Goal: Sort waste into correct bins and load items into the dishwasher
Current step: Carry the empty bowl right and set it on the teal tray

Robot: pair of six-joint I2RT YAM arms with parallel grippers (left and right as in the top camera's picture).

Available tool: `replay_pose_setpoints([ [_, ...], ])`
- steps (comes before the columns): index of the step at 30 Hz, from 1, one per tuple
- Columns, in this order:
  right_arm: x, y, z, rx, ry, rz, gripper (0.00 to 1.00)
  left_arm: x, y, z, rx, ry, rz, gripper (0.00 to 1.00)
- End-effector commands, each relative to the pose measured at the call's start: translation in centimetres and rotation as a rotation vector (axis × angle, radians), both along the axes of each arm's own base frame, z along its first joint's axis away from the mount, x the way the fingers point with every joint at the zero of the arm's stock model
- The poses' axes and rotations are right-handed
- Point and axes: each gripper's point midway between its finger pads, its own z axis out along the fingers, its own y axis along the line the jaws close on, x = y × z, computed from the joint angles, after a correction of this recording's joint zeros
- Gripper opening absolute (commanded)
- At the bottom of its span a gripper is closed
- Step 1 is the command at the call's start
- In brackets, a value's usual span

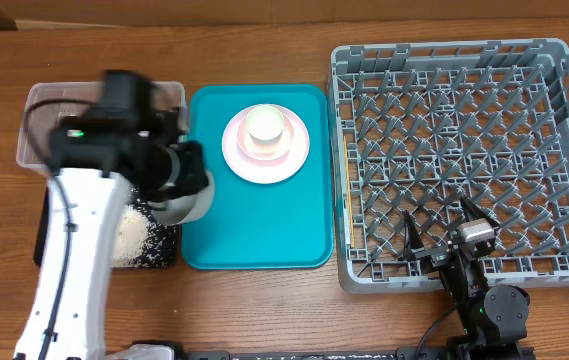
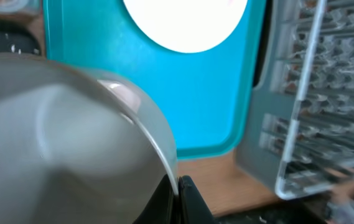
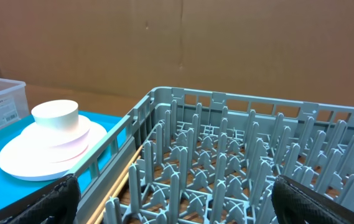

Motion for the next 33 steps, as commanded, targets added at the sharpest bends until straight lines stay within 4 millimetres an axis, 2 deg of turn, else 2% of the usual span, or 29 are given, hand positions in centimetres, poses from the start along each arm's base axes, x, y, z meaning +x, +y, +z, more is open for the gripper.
replay_pose_setpoints([
  [1, 0.0, 0.0, -0.1, 0.001, -0.006, 0.002, 1.0, -0.3, 0.1, -2.0, 0.148, 0.011, 0.072, 0.04],
  [9, 0.0, 0.0, -0.1, 0.001, -0.007, 0.002, 1.0, -1.5, -3.1, -7.0, 0.144, 0.05, 0.063, 0.04],
  [14, 0.0, 0.0, -0.1, 0.001, -0.006, 0.002, 1.0, -1.4, -3.7, -9.7, 0.139, 0.035, 0.044, 0.04],
  [22, 0.0, 0.0, -0.1, 0.001, -0.006, 0.002, 1.0, -0.1, -4.3, -10.1, 0.112, -0.024, 0.053, 0.04],
  [30, 0.0, 0.0, -0.1, 0.001, -0.007, 0.002, 1.0, -0.9, -4.6, -12.5, 0.111, -0.011, 0.054, 0.04],
  [33, 0.0, 0.0, -0.1, 0.001, -0.007, 0.002, 1.0, -0.7, -4.8, -12.7, 0.108, -0.023, 0.052, 0.04],
])
